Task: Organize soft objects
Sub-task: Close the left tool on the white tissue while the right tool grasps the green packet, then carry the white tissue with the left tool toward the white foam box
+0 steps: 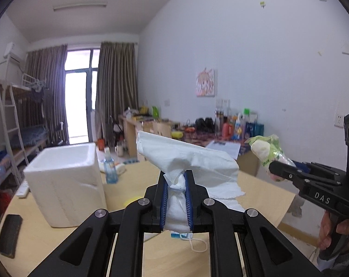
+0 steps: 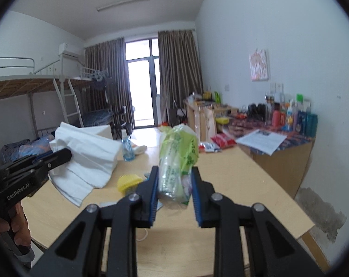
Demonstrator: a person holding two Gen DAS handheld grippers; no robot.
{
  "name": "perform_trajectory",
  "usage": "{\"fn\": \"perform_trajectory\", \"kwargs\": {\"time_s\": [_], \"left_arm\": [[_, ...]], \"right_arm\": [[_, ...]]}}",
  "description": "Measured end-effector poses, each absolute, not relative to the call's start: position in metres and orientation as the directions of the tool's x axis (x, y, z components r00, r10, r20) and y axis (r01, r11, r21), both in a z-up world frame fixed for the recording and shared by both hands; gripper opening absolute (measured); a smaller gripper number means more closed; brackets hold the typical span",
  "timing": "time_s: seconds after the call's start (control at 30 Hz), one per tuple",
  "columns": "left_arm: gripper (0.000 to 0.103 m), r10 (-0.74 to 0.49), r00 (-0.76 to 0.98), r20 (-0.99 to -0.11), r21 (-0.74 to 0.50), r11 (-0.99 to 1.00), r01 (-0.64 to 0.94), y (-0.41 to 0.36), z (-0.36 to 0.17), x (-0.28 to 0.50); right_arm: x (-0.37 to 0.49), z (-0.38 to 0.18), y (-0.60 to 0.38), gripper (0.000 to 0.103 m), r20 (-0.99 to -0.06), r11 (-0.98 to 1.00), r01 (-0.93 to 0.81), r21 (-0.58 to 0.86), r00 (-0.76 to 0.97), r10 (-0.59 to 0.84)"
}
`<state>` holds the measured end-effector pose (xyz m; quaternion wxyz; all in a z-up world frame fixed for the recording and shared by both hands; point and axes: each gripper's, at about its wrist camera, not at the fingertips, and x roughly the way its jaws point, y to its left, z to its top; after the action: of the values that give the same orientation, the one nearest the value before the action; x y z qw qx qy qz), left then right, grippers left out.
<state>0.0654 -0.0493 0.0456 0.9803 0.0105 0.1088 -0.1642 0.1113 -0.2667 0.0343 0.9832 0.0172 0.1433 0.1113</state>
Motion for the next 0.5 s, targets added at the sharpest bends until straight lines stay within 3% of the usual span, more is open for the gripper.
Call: {"fn": "perform_trajectory", "kwargs": {"time_s": [0.27,0.5], "left_arm": [[0.015,-0.295,0.941,-0.167,0.005,0.954,0.3,-0.047,0.057,0.027],[0.015,-0.272,0.948,-0.163,0.002,0.961,0.276,-0.053,0.062,0.015]], "right_arm": [[0.088,0.042,-0.268,0.03,-0.203,0.971,-0.236,0.049,0.949,0.241],[0.085,0.04,-0.268,0.03,-0.194,0.969,-0.244,0.044,0.949,0.248]]}}
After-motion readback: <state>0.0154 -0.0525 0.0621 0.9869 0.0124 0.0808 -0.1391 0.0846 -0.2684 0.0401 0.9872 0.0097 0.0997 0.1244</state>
